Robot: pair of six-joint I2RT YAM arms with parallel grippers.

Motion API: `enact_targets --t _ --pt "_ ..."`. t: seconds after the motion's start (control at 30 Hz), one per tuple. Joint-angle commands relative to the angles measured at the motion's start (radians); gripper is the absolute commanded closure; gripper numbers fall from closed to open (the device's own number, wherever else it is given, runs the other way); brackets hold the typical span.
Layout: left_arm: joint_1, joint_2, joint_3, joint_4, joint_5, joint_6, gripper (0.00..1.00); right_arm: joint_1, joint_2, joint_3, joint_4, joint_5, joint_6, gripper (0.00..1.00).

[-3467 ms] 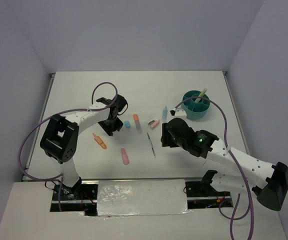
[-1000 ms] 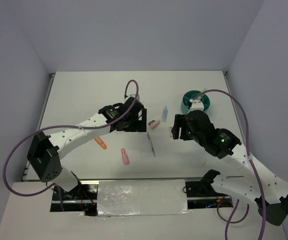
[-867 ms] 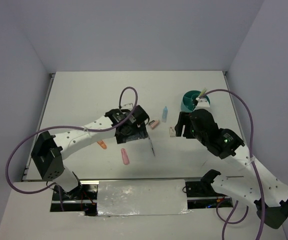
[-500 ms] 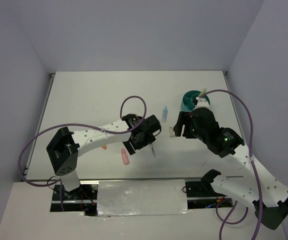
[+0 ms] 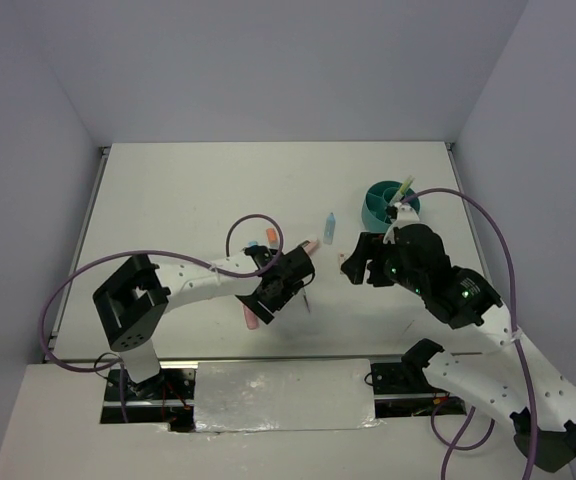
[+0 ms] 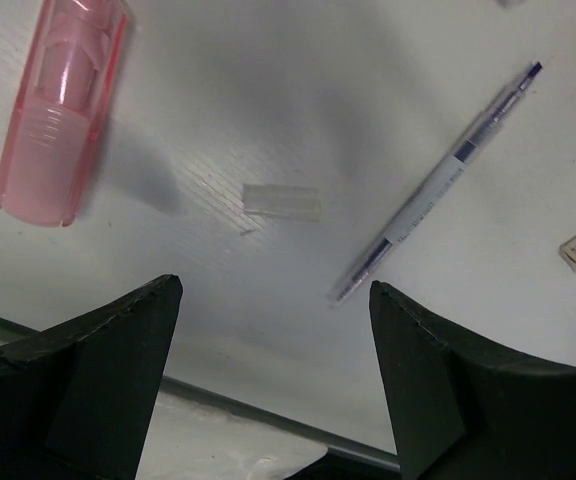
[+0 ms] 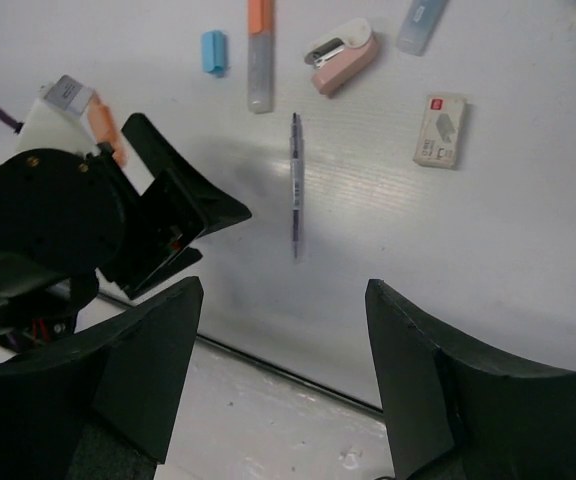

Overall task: Sort the stationery into containers
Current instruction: Pick up the pen cap from the center of the board.

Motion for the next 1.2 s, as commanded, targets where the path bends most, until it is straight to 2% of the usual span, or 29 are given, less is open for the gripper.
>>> enact_targets --t 0.0,0.1,0.3,0.53,0.67,0.9,0.97,1.03,1.07,1.17 --pt "-0.002 -0.006 -0.013 0.035 -0.034 -0.336 0.12 -0.004 -0.052 -0.020 0.020 -0.098 -0.002 0.26" --pt "-0.010 0.008 0.007 -0.001 -0.065 -0.435 0.12 -0.004 -0.104 -0.040 -0.002 -0.147 -0.001 0.26" --pt "-0.025 0.077 0.085 -0.024 -0.097 -0.504 0.13 0.046 -0.173 -0.048 -0.077 -0.158 -0.024 0.26" --pt "-0.040 0.166 0.199 -0.108 -0.091 -0.435 0.17 0.083 -0.198 -0.034 -0.100 -0.159 -0.021 0.26" --pt "-0.044 0.196 0.283 -0.241 -0.091 -0.349 0.17 0.083 -0.204 -0.022 -0.107 -0.150 -0.030 0.26" --pt "-0.045 0.157 0.296 -0.352 -0.117 -0.196 0.16 0.083 -0.199 -0.022 -0.089 -0.141 -0.029 0.26" --pt "-0.044 0.120 0.238 -0.317 -0.135 -0.136 0.17 0.083 -0.189 -0.019 -0.081 -0.139 -0.027 0.26" --pt "-0.030 0.092 0.176 -0.136 -0.151 -0.035 0.18 0.083 -0.183 -0.016 -0.074 -0.135 -0.025 0.26" --pt "-0.010 0.083 0.136 -0.096 -0.145 0.041 0.20 0.083 -0.175 -0.014 -0.071 -0.135 -0.024 0.26" --pt "0.007 0.094 0.128 -0.056 -0.166 0.123 0.19 0.083 -0.160 -0.014 -0.066 -0.136 -0.016 0.26"
